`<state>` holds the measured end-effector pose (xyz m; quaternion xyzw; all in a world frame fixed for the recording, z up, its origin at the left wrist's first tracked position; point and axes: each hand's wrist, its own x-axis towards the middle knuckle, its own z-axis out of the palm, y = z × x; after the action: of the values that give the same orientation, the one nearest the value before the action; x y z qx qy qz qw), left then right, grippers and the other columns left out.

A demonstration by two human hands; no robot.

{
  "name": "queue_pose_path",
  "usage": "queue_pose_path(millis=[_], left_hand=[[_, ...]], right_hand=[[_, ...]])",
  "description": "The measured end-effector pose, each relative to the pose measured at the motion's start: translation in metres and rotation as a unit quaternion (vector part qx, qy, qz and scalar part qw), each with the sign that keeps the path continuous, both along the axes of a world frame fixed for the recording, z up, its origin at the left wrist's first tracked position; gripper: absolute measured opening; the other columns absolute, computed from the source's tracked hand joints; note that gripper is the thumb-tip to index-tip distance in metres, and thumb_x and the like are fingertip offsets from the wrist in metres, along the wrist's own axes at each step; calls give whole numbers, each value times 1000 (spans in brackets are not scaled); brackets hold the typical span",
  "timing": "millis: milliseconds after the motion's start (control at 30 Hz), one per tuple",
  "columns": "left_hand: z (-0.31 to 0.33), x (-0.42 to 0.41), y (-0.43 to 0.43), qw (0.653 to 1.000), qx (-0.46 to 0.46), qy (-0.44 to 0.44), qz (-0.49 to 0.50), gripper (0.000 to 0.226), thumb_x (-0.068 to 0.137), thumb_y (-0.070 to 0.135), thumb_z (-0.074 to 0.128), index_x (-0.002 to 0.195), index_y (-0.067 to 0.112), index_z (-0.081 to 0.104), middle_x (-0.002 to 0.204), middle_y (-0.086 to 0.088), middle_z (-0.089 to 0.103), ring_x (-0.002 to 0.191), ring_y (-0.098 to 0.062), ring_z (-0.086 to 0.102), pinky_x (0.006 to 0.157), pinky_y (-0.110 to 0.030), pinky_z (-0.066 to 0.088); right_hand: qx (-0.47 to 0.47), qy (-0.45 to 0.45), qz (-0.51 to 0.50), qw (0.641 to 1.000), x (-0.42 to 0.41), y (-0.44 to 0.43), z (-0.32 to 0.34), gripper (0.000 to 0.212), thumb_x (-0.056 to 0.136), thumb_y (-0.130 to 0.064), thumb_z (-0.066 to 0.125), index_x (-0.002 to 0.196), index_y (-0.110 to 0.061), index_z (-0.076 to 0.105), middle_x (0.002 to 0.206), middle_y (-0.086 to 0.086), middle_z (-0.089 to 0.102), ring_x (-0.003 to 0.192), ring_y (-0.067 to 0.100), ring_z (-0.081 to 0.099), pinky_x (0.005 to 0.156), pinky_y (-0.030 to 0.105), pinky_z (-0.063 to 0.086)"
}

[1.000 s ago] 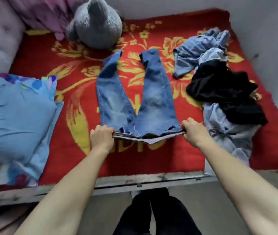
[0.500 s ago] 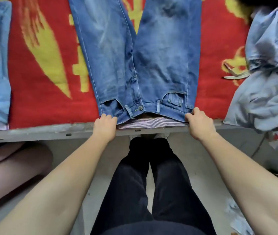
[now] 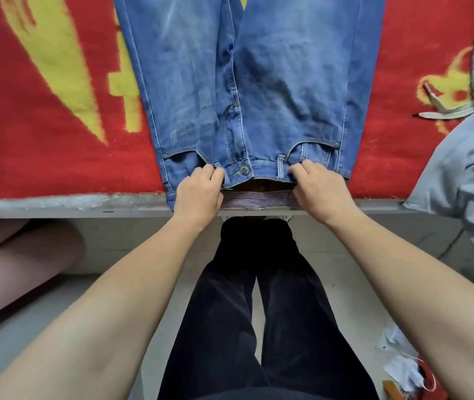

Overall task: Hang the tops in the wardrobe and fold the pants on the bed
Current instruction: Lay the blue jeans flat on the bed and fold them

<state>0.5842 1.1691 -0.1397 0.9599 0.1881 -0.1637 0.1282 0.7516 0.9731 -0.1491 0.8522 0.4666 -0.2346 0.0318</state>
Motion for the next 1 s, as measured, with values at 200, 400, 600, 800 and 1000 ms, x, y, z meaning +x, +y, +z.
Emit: queue_pose_path(millis=[200,400,600,800,1000], left_hand=[[9,-14,-8,995,-8,-56,-78,24,57,-5,72,73,4,56,74,-15,55,63,-32,52,46,-36,38],[-9,-7,-24,969,-103,220,-46,21,88,5,54,107,12,61,112,-10,53,107,-31,50,71,-41,42],[-9,3,-13,994,13,29,105,27,83,17,52,106,8,64,111,-19,59,106,-39,54,83,-48,44],[-20,-13,-2,935,-70,218,271,68,102,39,35,157,31,-4,162,-20,-14,150,-34,-16,107,-58,35],[-8,9,22,940,28,26,339,58,94,25,48,149,12,35,159,-19,23,145,-35,24,109,-53,31]], right_hand=[[76,-3,60,995,-6,-31,12,19,73,-18,73,86,-13,60,81,7,55,69,31,58,43,31,36],[-181,123,58,974,-12,-34,1,32,96,-16,50,128,-17,53,116,9,49,112,30,51,78,40,47],[4,22,40,999,0,-22,3,36,100,-39,44,93,-10,65,97,15,60,84,37,63,70,41,42],[-153,5,-27,988,21,-41,-4,71,99,-55,36,159,-24,15,167,12,10,149,28,21,110,49,31],[8,-28,-129,991,63,-7,4,40,99,-37,43,119,-6,59,118,21,57,108,40,56,84,51,46]])
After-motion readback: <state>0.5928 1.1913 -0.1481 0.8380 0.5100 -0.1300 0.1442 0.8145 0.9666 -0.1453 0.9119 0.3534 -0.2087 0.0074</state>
